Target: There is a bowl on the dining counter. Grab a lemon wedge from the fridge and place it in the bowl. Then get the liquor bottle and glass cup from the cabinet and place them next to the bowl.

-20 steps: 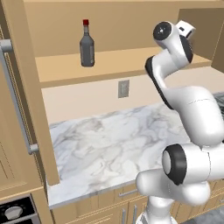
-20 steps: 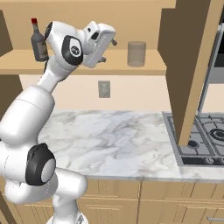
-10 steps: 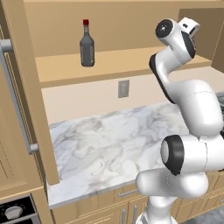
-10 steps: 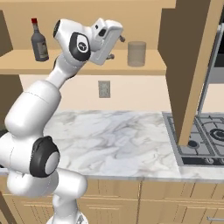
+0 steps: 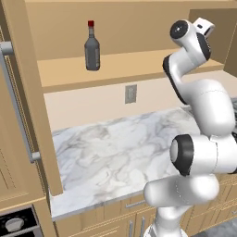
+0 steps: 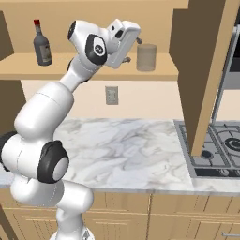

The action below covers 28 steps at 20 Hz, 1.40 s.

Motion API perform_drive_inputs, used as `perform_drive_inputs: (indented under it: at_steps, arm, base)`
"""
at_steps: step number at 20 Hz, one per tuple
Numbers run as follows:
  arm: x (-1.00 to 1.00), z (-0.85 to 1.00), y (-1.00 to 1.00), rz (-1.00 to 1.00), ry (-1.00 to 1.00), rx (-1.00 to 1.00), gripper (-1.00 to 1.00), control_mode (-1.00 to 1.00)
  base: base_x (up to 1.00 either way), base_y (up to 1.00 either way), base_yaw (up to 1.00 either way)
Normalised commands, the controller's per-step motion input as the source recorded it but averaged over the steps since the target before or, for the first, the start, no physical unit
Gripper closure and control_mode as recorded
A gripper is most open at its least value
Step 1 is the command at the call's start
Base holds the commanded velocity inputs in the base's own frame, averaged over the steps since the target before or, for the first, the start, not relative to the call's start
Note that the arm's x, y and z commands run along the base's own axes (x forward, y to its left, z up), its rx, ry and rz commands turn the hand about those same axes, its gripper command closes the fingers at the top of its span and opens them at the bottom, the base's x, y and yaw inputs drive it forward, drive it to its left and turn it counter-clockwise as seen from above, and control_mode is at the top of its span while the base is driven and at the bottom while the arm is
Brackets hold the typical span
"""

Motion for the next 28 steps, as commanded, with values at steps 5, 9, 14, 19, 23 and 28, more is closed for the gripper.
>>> perform_drive_inputs:
  at_steps: [5,9,14,19,23,28]
  arm:
    - [0.32,-0.07,-0.03,0.00,0.01,-0.03,-1.00,-1.00]
    - [0.25,-0.07,-0.04,0.00,0.01,-0.04,-1.00,-1.00]
    - [0.22,-0.08,-0.04,0.00,0.02,-0.03,-1.00,-1.00]
    - [0.18,-0.10,-0.01,0.00,0.05,-0.01,-1.00,-1.00]
    - [0.16,-0.03,-0.02,0.00,0.04,0.00,-1.00,-1.00]
    - [0.12,0.00,-0.11,0.00,0.04,0.00,-1.00,-1.00]
  base:
    - [0.00,0.00,0.00]
    - [0.00,0.00,0.00]
    - [0.00,0.00,0.00]
    - [0.00,0.00,0.00]
    - [0.00,0.00,0.00]
    - [0.00,0.00,0.00]
